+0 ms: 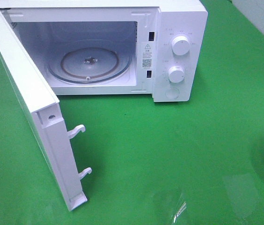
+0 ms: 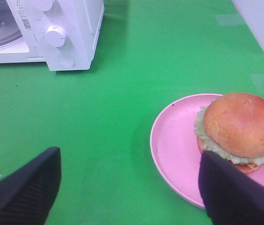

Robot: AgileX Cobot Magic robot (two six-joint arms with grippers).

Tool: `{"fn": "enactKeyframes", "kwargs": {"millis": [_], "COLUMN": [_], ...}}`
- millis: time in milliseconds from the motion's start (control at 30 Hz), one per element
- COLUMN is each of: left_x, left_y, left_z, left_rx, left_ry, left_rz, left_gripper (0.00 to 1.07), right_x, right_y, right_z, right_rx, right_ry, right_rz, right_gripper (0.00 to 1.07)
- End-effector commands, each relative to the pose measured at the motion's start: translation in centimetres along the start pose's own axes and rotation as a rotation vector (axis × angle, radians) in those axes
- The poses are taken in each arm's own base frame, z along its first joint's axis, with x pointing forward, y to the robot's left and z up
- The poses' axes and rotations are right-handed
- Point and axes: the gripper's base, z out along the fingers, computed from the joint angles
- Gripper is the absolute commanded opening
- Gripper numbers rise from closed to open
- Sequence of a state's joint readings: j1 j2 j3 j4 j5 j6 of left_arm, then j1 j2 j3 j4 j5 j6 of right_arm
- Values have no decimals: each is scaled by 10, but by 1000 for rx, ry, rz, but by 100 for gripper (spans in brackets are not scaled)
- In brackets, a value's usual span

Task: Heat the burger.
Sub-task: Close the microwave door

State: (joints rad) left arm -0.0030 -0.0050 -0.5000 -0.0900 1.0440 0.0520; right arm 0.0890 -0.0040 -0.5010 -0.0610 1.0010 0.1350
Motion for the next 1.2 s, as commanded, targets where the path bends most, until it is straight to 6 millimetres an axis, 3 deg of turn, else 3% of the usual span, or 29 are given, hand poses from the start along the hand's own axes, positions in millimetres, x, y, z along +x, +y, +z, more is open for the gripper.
{"fn": "enactKeyframes", "kwargs": {"millis": [33, 867, 1067, 1200], "left_x": [1, 0, -14, -23], "left_y": [0, -1, -1, 0], "left_z": [-1, -2, -7, 2], "left_rx": [-4, 0, -3, -6], "left_ry": [-20, -27, -110, -96], "left_rz": [-1, -3, -12, -17], "left_gripper": [98, 98, 98, 94], "right_x": [2, 2, 2, 2], "right_y": [0, 0, 0, 0], "right_z": [-4, -4, -4, -4], "right_rx": [3, 3, 3, 3], "right_ry": [-23, -23, -23, -23], "right_rz": [-4, -4, -4, -4], "right_gripper": [76, 76, 76, 76]}}
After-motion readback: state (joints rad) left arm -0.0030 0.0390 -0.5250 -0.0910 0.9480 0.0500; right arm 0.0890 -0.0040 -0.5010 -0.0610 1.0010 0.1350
